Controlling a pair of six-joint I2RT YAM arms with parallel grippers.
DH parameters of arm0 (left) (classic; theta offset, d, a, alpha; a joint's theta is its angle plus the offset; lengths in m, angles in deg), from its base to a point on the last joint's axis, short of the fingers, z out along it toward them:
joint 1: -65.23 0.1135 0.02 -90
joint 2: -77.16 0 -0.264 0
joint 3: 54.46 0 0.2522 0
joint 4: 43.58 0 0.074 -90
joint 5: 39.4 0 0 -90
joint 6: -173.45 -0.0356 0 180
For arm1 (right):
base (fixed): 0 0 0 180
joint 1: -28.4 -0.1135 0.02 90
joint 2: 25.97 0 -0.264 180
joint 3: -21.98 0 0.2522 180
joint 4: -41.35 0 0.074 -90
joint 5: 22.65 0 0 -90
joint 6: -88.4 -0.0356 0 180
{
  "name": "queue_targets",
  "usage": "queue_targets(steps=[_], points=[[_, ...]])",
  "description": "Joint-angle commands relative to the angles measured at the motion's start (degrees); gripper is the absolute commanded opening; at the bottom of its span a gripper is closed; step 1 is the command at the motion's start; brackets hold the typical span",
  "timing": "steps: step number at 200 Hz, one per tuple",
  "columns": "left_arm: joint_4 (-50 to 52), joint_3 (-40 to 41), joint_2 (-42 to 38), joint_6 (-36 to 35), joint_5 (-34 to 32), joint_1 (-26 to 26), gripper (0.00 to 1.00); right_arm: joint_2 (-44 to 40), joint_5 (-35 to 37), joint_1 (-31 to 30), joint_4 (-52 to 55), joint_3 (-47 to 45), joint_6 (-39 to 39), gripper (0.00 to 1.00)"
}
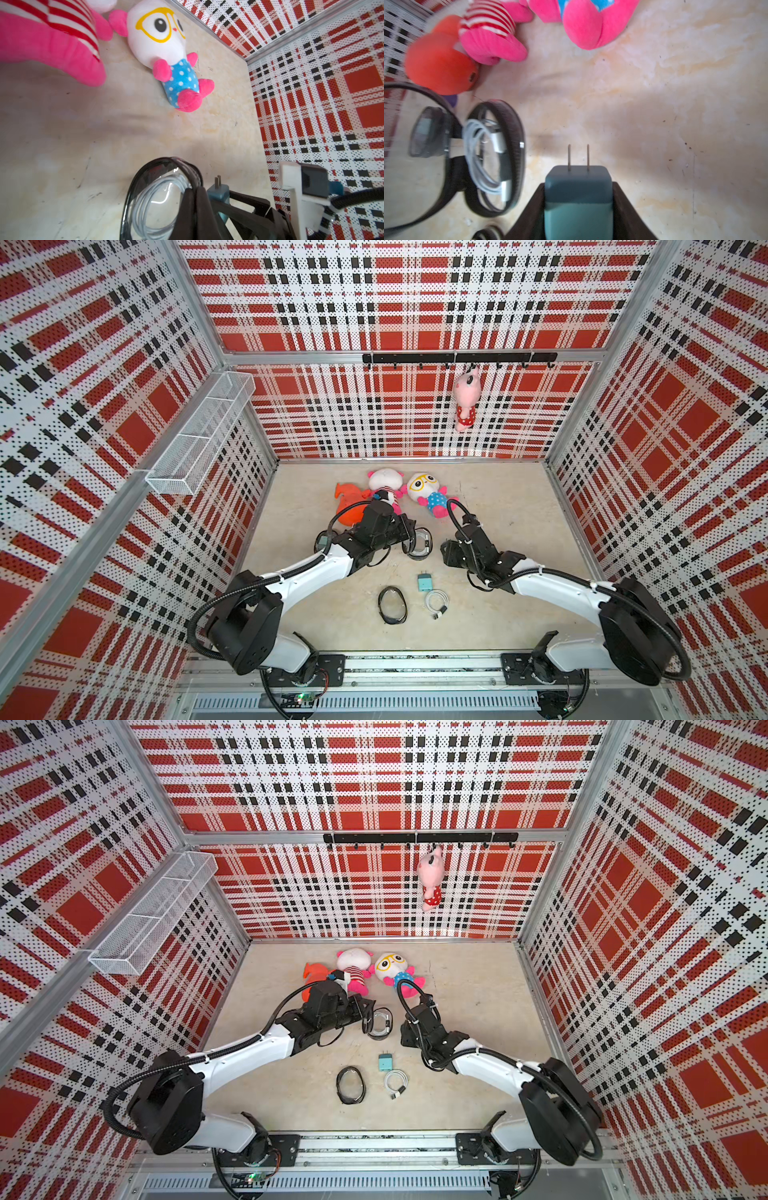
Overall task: Pack away charging kits
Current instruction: Pick up the plug from the center of the board, then place the plug in the storage bag, then place the storage bag at the center of the board.
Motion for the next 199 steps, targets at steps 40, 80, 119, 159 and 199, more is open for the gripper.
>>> queue_targets(steps=[40, 80, 119, 159, 199], points=[[-6.1, -1.2, 4.2, 0.8, 4.4, 1.6, 0.0, -8.5, -1.8, -2.6, -4.1, -1.2, -2.0, 0.11], [-9.0, -1.3, 6.8, 1.7, 6.2, 2.5, 0.0, -4.3, -2.4, -3.0, -5.3, 1.1, -1.7, 0.07], [-13.1, -0.8, 9.1, 7.8, 10.4, 3.2, 0.0, 1.2, -1.2, -2.8, -7.7, 3.1, -1.3, 0.05], [-16.7, -3.2, 13.3, 10.5, 13.0, 0.5, 0.0, 6.0, -1.4, -1.4, -10.1, 4.0, -1.3, 0.03], [-22.3, -1.8, 16.0, 14.2, 16.3, -0.3, 0.0, 9.0, -2.5, 2.0, -11.8, 2.7, -1.7, 0.02]])
